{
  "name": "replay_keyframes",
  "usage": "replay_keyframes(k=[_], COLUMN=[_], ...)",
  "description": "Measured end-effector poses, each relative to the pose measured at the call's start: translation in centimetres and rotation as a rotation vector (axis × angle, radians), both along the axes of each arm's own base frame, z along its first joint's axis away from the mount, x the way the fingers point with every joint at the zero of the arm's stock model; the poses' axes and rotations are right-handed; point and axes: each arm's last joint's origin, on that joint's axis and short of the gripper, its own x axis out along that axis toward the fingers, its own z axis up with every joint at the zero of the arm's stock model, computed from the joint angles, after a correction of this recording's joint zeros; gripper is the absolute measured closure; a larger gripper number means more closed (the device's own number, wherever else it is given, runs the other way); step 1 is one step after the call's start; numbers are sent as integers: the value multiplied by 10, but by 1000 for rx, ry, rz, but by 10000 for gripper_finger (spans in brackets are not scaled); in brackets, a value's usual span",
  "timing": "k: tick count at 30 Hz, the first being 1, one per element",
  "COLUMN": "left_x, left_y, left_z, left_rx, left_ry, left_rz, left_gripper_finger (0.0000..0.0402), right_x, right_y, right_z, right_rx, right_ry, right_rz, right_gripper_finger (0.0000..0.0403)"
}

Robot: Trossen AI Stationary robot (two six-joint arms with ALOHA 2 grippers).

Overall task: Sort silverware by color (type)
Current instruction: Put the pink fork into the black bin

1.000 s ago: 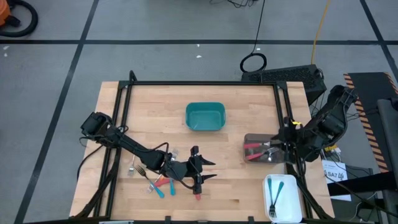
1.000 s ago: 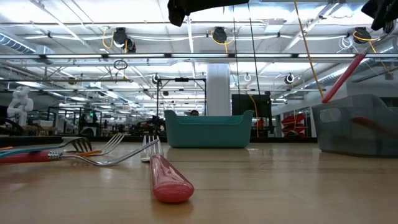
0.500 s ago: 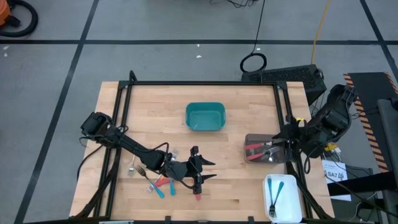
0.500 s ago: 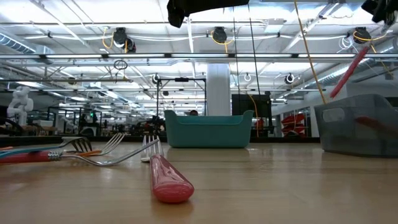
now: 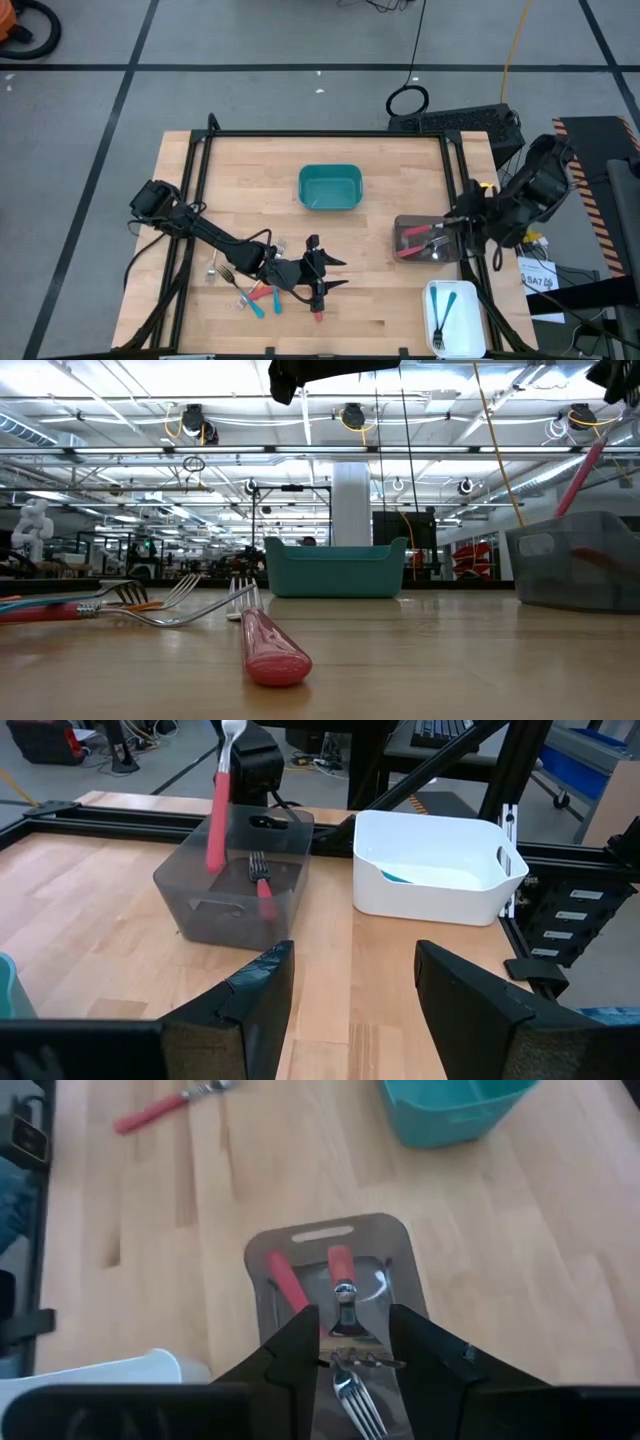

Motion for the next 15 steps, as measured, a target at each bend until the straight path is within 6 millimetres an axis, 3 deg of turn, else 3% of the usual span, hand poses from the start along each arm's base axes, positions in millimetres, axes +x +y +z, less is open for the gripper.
replay_keyframes(k=[15], left_x=[0], left_y=[0], left_z=[0], left_rx=[-8], left_ry=[-1], left_rz=[2], left_gripper_finger=[195], right_x=[13], right_y=[15], right_z=[-43], right_rx=[-15], right_ry=[7], right_rz=[9], right_gripper_finger=[295])
